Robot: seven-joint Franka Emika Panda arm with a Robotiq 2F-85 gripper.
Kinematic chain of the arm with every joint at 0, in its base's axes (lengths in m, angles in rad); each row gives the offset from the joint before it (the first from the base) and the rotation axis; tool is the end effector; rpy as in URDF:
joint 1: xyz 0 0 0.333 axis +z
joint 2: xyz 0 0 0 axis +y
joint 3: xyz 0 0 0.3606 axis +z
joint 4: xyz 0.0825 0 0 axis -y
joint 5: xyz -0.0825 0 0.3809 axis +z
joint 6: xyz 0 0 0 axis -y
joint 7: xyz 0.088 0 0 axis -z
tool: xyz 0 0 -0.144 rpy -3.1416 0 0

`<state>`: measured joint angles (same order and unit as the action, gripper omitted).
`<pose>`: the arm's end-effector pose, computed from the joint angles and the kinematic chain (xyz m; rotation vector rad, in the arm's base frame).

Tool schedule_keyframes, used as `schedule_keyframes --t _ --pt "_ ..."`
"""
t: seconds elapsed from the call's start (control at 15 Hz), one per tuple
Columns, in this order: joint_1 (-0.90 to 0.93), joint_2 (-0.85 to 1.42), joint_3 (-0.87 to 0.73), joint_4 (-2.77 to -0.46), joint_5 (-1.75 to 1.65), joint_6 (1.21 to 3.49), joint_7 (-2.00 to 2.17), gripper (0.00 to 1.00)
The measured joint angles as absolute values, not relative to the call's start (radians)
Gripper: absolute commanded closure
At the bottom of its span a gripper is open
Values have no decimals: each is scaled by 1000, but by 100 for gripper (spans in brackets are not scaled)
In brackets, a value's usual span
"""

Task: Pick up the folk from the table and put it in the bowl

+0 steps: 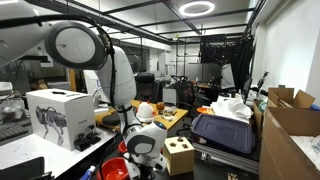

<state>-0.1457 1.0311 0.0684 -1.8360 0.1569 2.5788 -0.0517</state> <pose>0.5773 -0.0405 -0.0585 -2.9533 0.2894 0.4187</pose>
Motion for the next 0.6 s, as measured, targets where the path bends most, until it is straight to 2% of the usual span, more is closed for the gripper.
schedule_keyframes --t 0.6 --pt "-135 979 61 -1831 133 2577 -53 98"
